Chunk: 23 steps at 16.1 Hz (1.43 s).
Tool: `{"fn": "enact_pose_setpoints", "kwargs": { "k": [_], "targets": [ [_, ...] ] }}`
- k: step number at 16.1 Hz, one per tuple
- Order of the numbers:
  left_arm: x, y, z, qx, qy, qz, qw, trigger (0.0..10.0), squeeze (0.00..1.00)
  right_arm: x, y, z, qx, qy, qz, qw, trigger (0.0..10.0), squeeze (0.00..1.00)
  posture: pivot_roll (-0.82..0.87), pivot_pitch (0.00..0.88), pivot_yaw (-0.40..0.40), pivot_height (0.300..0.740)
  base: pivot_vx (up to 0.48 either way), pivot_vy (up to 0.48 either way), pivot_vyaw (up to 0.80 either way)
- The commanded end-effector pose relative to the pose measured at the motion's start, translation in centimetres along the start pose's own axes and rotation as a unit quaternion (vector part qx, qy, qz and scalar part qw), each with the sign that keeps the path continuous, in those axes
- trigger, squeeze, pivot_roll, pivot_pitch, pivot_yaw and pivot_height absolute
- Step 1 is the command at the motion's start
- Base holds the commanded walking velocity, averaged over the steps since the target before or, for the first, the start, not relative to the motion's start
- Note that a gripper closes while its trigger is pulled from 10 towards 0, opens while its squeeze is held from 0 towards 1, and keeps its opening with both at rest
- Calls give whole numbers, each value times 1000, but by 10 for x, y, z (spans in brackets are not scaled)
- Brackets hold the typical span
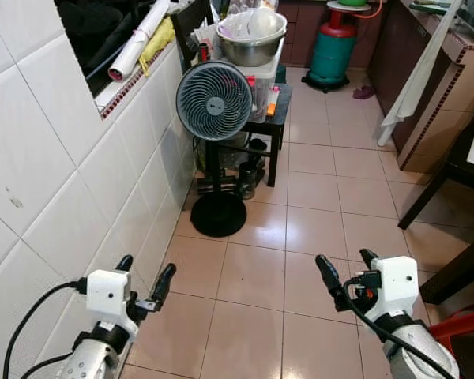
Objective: Setting the table
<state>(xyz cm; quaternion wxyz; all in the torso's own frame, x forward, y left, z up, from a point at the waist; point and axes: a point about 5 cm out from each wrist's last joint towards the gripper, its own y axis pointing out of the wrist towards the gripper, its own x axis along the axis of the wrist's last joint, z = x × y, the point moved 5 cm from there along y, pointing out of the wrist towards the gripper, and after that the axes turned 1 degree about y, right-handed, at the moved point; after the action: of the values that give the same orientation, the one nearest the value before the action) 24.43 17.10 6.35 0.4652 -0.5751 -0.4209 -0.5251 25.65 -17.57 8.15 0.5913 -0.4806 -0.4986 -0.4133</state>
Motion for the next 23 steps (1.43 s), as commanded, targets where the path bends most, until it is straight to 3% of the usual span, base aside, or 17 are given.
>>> {"fn": "enact_pose_setpoints", "kwargs": {
  "k": [1, 5, 9, 10, 15, 20, 23],
  "targets": [
    [2, 2, 0, 2, 3, 1, 1000, 10000, 0, 10, -1, -1, -6, -4, -15, 1000, 10000, 0, -58, 45, 30, 740, 0, 0, -556],
    [6, 13, 9, 24, -26, -7, 999, 10000, 0, 11, 2, 0, -9, -1, -15, 1000, 10000, 0, -62, 42, 37, 740, 0, 0, -800],
    [26, 22, 28, 80, 14, -53, 995, 10000, 0, 22, 2, -5, -35, -13, -48, 998, 10000, 0, -59, 36, 42, 740, 0, 0, -752],
    [26, 23, 36, 108, 27, -58, 992, 10000, 0, 25, 3, -14, -73, -19, -57, 995, 10000, 0, -65, 34, 42, 740, 0, 0, -581],
    [19, 21, 27, 92, 26, -50, 994, 10000, 0, 24, -1, -25, -110, -27, -56, 992, 10000, 0, -66, 41, 42, 740, 0, 0, -620],
    [13, 21, 16, 56, -11, -44, 997, 10000, 0, 19, -5, -25, -124, -48, -46, 990, 10000, 0, -75, 62, 53, 740, 0, 0, -800],
    [12, 21, 16, 52, -6, -40, 998, 10000, 0, 20, -7, -27, -140, -42, -55, 988, 10000, 0, -75, 65, 55, 740, 0, 0, -800]
  ]
}}
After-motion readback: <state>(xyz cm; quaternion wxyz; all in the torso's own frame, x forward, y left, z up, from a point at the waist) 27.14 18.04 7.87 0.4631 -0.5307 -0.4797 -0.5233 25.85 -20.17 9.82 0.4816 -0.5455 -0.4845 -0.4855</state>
